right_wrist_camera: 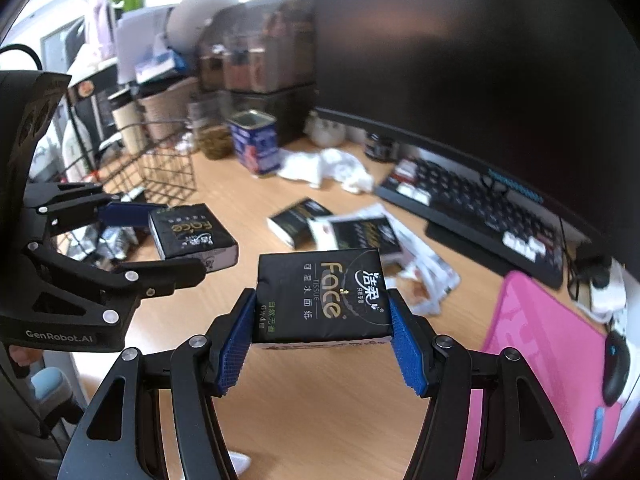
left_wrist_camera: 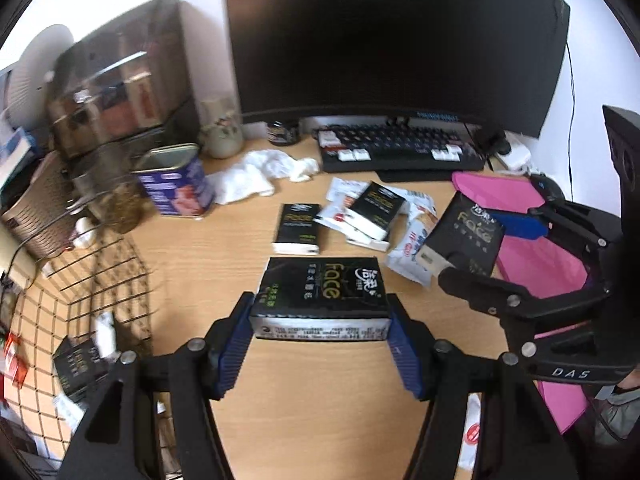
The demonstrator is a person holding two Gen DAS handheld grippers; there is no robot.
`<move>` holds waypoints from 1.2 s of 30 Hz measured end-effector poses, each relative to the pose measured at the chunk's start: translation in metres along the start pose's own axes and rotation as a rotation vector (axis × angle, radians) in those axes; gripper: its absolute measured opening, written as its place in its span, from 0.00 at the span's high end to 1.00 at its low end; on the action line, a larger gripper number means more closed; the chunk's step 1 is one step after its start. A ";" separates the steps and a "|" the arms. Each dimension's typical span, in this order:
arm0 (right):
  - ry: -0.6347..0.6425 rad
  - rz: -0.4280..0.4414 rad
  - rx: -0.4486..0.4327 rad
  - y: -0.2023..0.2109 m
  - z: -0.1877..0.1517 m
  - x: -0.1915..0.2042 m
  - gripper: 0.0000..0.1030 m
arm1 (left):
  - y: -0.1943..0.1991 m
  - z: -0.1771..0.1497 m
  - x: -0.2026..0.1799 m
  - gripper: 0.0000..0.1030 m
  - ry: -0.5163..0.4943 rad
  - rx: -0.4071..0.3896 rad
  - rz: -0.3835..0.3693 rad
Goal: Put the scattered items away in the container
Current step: 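Carry both Face packs to the wire basket and open both tools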
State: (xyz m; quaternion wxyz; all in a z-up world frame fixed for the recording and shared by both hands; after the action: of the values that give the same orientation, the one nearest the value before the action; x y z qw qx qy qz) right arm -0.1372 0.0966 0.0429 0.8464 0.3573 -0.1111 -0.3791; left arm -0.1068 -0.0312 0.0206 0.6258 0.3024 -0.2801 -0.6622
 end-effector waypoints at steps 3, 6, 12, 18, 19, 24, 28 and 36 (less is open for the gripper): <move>0.032 0.019 -0.019 0.003 0.014 0.018 0.40 | 0.013 -0.002 0.019 0.33 0.032 -0.019 0.019; 0.067 0.044 -0.035 0.004 0.028 0.039 0.40 | 0.027 -0.004 0.038 0.33 0.065 -0.038 0.039; 0.155 0.106 -0.067 0.001 0.059 0.086 0.40 | 0.063 -0.009 0.082 0.33 0.145 -0.100 0.107; 0.244 0.205 -0.093 -0.011 0.094 0.143 0.40 | 0.087 -0.024 0.142 0.33 0.246 -0.119 0.225; 0.260 0.223 -0.097 -0.014 0.099 0.154 0.40 | 0.089 -0.029 0.153 0.33 0.264 -0.115 0.253; 0.357 0.297 -0.103 -0.034 0.121 0.208 0.40 | 0.091 -0.051 0.200 0.33 0.358 -0.090 0.341; 0.390 0.351 -0.092 -0.048 0.127 0.237 0.40 | 0.090 -0.062 0.224 0.33 0.401 -0.079 0.364; 0.393 0.375 -0.053 -0.061 0.118 0.248 0.39 | 0.082 -0.069 0.227 0.33 0.412 -0.054 0.351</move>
State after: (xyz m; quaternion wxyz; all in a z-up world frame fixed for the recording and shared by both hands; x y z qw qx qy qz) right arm -0.0553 -0.1714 0.0653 0.9161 0.3749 0.0012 -0.1420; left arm -0.0084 -0.2624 0.0250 0.7826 0.3606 -0.1773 -0.4754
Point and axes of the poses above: each gripper's, at about its wrist camera, not at the fingertips, and y roughly against the way its jaws point, x to its left, z to its top, the point moved 3 cm from there along -y, roughly the way its jaws point, and after that the axes turned 4 degrees about y, right-handed, at the moved point
